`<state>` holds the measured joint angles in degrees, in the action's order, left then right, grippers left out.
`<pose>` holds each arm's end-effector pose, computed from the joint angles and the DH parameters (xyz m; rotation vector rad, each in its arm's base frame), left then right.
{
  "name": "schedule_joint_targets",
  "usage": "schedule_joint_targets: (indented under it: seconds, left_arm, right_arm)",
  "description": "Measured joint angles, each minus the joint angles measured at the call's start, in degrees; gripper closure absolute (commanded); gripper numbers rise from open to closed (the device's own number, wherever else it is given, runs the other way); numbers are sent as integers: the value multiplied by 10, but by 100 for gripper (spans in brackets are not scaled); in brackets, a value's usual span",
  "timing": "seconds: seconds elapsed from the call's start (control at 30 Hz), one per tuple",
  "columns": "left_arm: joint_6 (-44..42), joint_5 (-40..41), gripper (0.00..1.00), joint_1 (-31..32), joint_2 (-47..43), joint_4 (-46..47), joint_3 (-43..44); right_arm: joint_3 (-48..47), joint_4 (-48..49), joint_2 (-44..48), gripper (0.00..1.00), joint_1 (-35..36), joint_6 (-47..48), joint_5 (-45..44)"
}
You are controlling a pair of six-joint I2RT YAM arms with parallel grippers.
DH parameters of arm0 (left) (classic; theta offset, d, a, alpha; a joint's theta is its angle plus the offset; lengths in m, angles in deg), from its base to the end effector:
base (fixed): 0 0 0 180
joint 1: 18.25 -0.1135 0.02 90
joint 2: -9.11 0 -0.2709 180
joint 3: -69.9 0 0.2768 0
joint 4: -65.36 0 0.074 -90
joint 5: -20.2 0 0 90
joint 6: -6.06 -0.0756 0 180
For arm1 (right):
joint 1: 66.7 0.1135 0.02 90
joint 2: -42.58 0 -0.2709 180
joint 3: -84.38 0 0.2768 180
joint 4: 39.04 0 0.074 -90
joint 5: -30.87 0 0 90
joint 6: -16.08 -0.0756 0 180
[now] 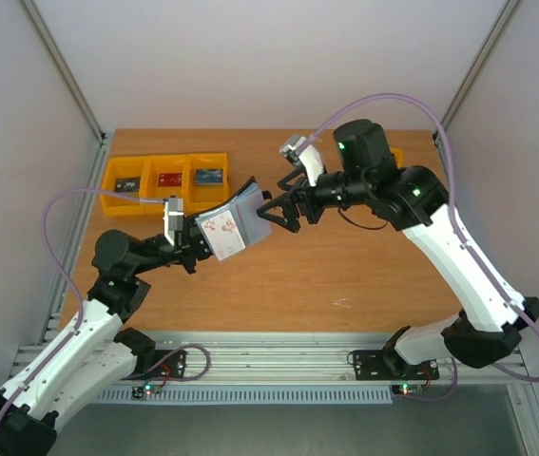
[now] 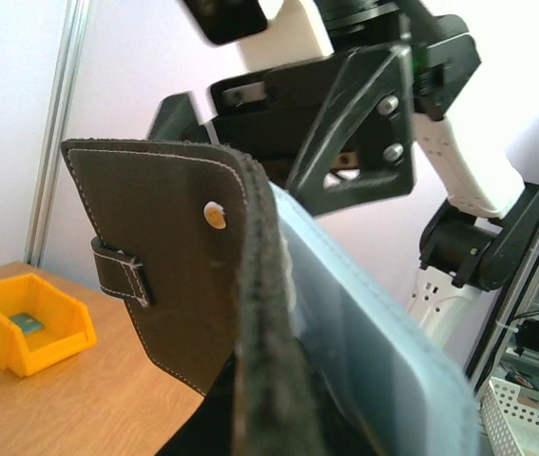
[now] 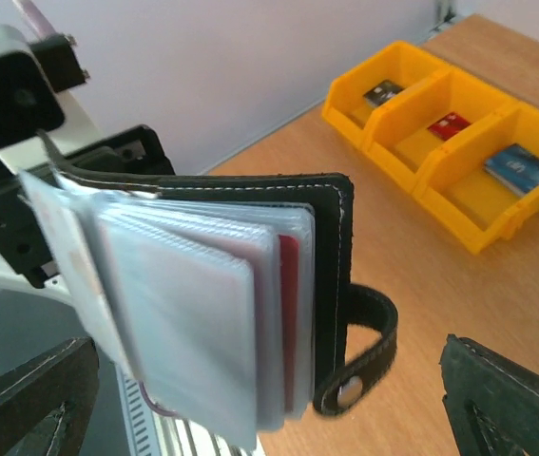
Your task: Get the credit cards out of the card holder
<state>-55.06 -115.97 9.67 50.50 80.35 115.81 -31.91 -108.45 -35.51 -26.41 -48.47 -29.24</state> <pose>0.1616 -0.1474 0.3566 0.7464 1.2611 -1.3151 0.2052 0.2234 0.4774 -1.3980 1.5845 0.7051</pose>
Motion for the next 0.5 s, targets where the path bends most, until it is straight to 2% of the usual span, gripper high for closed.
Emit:
schedule_joint_targets:
  seconds: [0.2,0.5]
  left_arm:
    - [17,-4,100,8,13,11,14]
    - [56,-10,100,8,19,20,44]
  right_arm:
    - [-2,8,-45,1,-2,29,49]
    - [9,44,-33,1,-5,38,87]
